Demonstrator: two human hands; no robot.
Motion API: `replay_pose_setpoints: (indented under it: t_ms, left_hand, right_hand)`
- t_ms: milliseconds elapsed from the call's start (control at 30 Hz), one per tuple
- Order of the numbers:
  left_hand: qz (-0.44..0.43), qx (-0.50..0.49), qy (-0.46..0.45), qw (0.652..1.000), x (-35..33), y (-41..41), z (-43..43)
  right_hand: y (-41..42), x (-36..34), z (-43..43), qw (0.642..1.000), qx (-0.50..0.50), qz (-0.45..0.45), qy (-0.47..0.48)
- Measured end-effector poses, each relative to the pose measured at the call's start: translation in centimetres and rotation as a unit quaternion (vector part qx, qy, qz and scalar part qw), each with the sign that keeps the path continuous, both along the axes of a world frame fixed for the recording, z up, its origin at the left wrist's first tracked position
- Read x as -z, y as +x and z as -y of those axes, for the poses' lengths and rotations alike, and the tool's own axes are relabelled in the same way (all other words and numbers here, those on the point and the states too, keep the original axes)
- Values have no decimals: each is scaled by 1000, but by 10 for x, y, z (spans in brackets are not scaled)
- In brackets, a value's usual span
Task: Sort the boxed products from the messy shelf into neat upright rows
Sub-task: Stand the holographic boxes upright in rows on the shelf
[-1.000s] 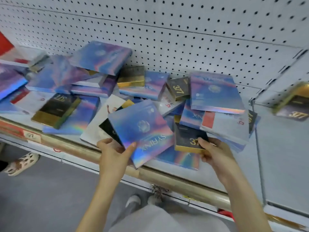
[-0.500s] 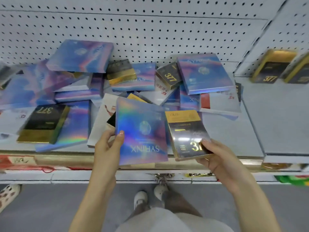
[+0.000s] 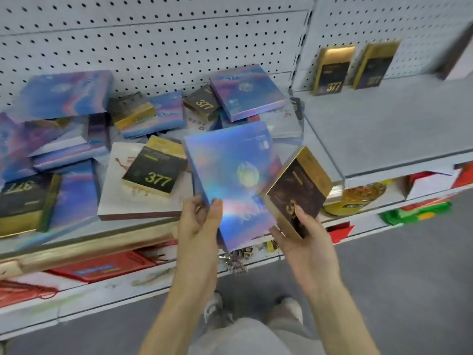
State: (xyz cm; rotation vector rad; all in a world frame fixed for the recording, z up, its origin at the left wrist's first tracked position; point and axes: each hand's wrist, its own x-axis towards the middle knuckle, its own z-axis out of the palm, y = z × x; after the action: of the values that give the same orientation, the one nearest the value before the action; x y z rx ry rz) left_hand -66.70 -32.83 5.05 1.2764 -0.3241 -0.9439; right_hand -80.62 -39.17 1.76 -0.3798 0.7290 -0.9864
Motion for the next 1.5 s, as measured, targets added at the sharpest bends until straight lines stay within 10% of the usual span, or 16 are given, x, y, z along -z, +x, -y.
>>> replay_pose_setpoints:
  t_ms: [367,700,1233,1500]
  left_hand:
    - [-27,46,20,998,-4,-136,58]
    - [158,191,138,959,-12,-224,155]
    - [97,-203,38,974,11,-154,279]
    - [137,-218,-58,965,17,-98,319]
  right_hand:
    - [-199,-17,67,979,-28,-167,-110]
    - [-287,-50,168,956,-51,-218,-188]
    - [-256,-15,345,941,-31,-321,-106]
    - [-163,30,428,930,-69,-313,-182]
